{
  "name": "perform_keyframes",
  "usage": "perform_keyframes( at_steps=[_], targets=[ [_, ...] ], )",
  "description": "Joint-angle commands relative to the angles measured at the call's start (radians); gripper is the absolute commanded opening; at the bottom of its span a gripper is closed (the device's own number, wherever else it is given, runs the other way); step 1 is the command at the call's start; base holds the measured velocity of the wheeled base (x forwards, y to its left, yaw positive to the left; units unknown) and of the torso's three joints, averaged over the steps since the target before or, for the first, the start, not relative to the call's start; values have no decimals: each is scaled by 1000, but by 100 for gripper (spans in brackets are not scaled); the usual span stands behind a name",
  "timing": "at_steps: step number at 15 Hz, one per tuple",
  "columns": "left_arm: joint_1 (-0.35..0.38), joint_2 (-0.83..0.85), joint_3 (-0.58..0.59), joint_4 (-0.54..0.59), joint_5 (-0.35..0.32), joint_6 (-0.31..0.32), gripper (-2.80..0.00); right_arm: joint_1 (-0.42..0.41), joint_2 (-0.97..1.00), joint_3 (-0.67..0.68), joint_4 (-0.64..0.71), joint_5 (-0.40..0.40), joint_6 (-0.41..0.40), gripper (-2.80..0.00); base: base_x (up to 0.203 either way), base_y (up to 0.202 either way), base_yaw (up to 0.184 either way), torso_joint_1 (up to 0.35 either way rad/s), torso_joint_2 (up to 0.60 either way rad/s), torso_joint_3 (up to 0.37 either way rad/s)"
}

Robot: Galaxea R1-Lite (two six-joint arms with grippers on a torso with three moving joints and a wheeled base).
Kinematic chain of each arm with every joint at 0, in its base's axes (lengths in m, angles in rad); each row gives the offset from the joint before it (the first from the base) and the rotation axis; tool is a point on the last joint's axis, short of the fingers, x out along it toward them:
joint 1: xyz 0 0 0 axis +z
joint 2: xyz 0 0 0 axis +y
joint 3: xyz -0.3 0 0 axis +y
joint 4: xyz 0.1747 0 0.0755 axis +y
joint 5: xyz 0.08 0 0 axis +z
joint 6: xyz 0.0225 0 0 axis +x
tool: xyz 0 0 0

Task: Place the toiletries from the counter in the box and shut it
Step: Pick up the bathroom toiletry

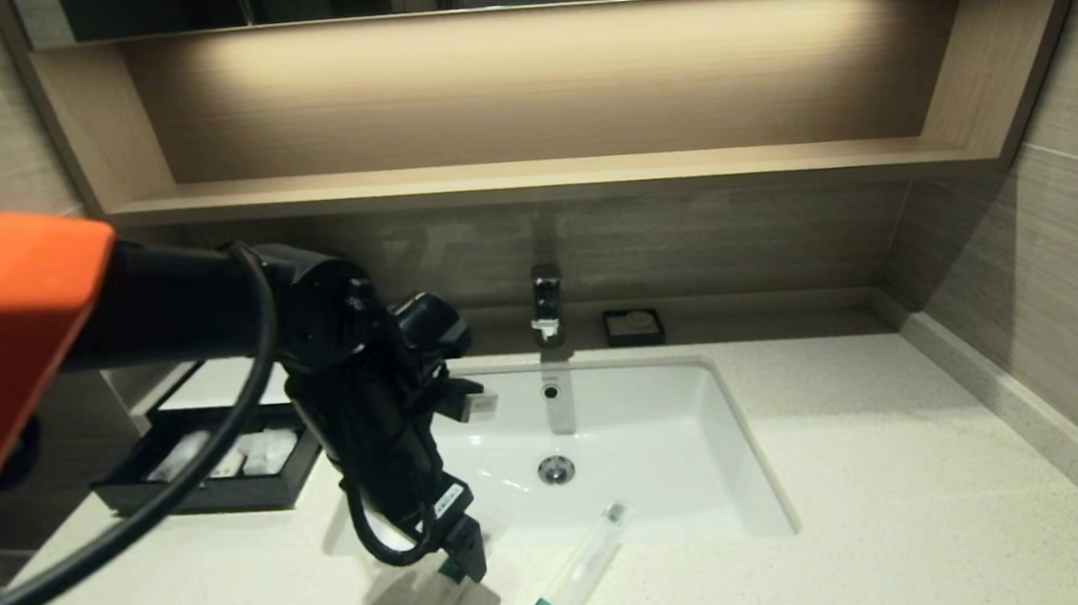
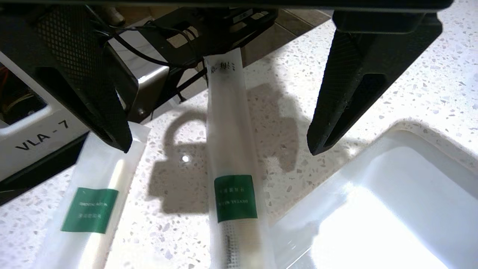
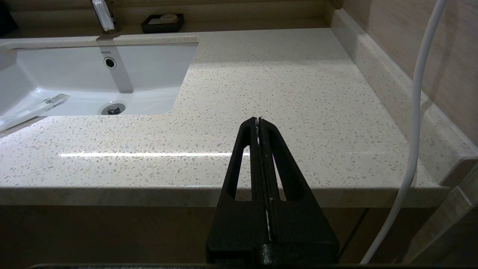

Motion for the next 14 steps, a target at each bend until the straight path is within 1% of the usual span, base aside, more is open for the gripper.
perform_keyframes(
  at_steps=[1,2,10,14],
  targets=[
    [-2,71,-19,5,43,3,0,0,1,0,0,0,0,-280,0,0,0,0,0,0],
    [-2,82,-26,5,54,5,0,0,-1,0,0,0,1,-280,0,0,0,0,0,0],
    [-22,108,-90,-7,61,11,0,0,0,0,0,0,0,-280,0,0,0,0,0,0],
    [-28,130,-90,-23,88,28,0,0,1,0,0,0,0,-280,0,0,0,0,0,0]
  ],
)
